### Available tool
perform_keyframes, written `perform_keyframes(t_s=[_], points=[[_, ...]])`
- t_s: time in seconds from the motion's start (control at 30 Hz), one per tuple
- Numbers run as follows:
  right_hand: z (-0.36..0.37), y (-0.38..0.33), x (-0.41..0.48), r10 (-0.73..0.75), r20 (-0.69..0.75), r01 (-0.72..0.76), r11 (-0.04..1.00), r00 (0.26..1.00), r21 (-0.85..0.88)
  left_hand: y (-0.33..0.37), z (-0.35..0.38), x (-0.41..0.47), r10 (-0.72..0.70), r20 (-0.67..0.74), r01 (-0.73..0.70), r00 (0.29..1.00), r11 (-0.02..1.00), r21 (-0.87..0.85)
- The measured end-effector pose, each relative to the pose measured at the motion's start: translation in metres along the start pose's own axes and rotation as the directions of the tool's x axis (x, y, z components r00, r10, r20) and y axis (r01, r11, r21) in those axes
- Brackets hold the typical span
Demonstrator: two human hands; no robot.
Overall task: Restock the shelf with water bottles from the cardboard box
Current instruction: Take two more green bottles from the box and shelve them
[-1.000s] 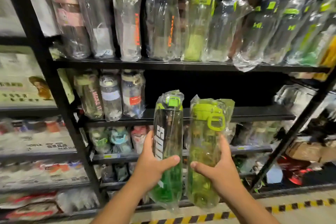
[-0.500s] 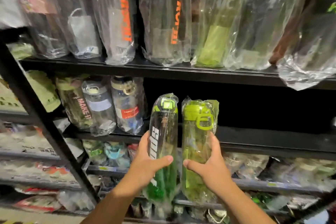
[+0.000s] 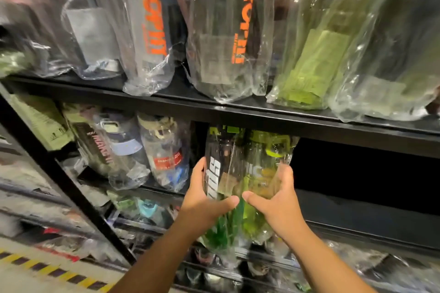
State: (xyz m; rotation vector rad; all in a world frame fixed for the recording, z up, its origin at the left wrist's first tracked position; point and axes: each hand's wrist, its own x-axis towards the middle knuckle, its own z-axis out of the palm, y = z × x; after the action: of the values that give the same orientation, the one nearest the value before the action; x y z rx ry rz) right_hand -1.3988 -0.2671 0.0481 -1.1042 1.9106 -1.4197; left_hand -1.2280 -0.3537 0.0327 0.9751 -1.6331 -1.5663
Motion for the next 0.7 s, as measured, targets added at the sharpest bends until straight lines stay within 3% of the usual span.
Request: perform_keyframes(t_s=[0.3,0.5,0.6,0.7], points=[[-0.007,0.018,0.023,0.012,-0.154,-0.008,1.000,0.988,0.030,0.013,-0.005,0.027,0.040,-0.076,-0.030,0.996,0.991,0.134],[-0.010,0.033,0.033,-0.006,-0.187,0.009,1.000,0.982,0.018,0.007,-0.001,0.053,0.202,-0.054,-0.177,0.978,0.936,0.304],[-0.008,0.039,0.040,-0.022,-0.161,0.016,0.999,0.987,-0.040,-0.004,-0.001,0.063,0.150,-0.127,-0.105,0.980,0.946,0.305],[-0.005,0.045,0.045,-0.036,-0.150,0.026,0.997,0.988,-0.070,-0.028,0.000,0.075,0.382,-0.087,-0.286,0.920,0.807,0.517]])
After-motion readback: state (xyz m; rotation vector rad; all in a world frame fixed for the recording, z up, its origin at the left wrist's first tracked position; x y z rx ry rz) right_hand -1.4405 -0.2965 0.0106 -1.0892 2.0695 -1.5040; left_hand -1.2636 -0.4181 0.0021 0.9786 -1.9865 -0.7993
